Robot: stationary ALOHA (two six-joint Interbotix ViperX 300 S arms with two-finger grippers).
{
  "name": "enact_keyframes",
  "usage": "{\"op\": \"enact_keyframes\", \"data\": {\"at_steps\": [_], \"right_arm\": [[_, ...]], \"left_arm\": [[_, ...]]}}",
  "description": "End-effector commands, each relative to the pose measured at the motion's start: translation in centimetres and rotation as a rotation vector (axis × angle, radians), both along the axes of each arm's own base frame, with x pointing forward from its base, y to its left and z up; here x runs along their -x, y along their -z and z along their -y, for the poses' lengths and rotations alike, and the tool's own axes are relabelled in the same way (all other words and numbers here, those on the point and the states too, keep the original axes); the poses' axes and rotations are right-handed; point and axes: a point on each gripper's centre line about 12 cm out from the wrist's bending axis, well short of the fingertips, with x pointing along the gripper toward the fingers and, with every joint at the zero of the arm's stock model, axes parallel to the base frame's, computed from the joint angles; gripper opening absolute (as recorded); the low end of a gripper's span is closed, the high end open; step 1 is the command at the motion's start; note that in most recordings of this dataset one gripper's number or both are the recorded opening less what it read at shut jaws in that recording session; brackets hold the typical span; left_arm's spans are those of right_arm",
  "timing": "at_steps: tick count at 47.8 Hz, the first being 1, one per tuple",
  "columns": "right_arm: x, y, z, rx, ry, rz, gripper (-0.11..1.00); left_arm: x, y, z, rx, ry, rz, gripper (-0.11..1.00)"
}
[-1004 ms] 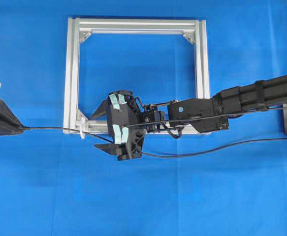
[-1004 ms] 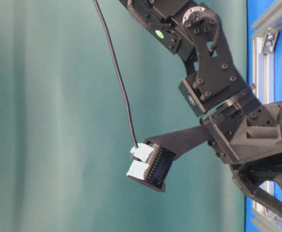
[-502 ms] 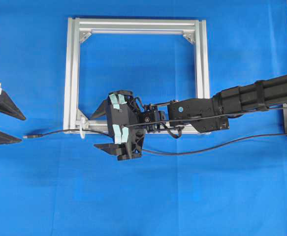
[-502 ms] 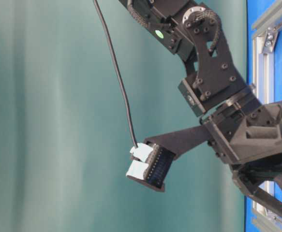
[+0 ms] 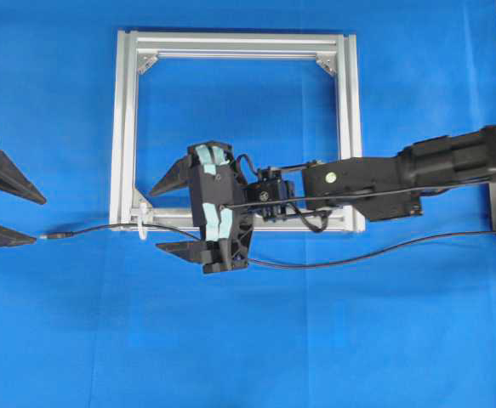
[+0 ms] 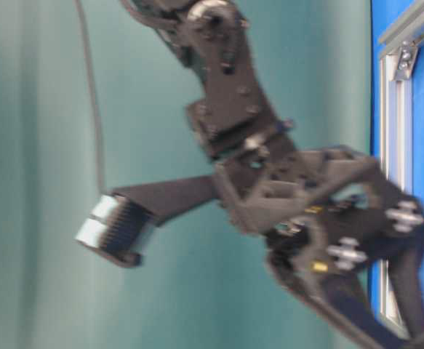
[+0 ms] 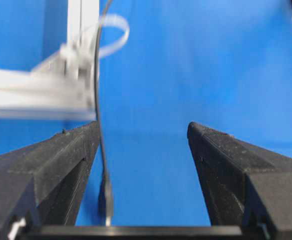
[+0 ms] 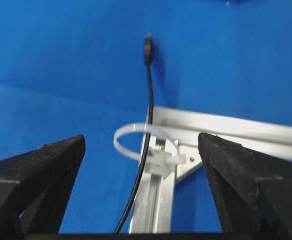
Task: Insert the wire through the string loop located on the left side.
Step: 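Release the plug with the left gripper and raise the right gripper away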
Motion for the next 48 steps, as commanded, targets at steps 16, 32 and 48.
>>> {"op": "enact_keyframes", "data": {"at_steps": [16,32,48], "right_arm": [[2.0,-9.2,0.2,-0.010,0.004,0.150,0.92],[2.4,-10.3,0.1,-0.012,0.004,0.167,0.92],[2.4,-10.4,0.1,-0.013,0.004,0.167,0.92]], "left_arm": [[-0.8,-4.8,-0.5,0.012,-0.029,0.231,0.64],[-0.8,-5.2,-0.9,0.009,-0.052,0.248,0.64],[-0.8,-5.2,-0.9,0.008,-0.052,0.248,0.64]]}}
